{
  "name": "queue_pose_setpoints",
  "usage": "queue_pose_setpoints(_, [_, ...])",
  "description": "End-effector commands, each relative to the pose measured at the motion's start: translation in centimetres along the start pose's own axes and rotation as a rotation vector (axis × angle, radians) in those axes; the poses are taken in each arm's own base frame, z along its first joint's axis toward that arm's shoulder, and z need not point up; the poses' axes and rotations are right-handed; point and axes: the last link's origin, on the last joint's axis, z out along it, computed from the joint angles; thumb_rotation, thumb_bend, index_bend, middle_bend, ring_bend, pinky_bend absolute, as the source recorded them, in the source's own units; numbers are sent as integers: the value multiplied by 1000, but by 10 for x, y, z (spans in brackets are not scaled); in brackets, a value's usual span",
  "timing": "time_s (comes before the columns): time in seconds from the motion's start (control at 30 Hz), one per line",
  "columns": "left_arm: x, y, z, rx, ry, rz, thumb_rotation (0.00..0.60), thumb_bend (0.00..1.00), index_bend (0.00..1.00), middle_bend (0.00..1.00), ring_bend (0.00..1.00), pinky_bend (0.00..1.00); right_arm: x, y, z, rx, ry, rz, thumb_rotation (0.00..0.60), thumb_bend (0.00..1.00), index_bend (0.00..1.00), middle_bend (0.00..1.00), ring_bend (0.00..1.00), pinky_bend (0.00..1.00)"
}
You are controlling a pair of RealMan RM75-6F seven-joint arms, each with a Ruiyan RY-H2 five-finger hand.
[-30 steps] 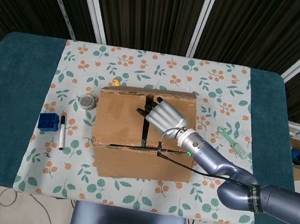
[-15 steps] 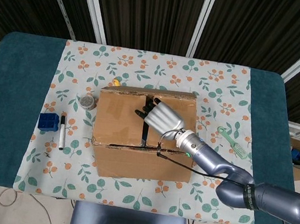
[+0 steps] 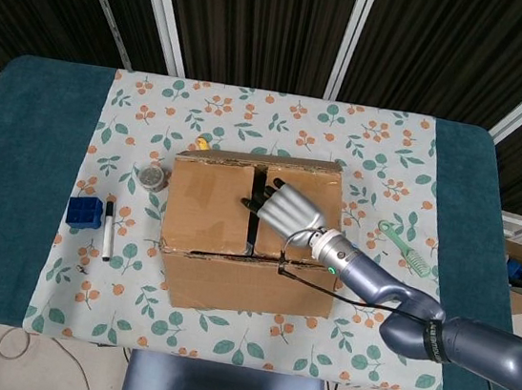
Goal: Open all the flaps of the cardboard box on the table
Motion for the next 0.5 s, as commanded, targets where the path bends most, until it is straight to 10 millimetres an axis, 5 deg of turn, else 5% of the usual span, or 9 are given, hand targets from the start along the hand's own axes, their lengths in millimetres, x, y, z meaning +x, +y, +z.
queue_pose_setpoints(0.03, [-1, 0, 0, 0, -3, 0, 600, 223, 89, 0, 0, 0, -2, 0, 1, 2, 3, 5, 600, 1000, 168, 301, 282, 261])
queue_pose_setpoints(0.5, [0, 0, 2, 1, -2, -5, 600, 223, 89, 0, 0, 0, -3, -7, 7, 23, 10, 0, 600, 1000, 168, 350, 236, 251])
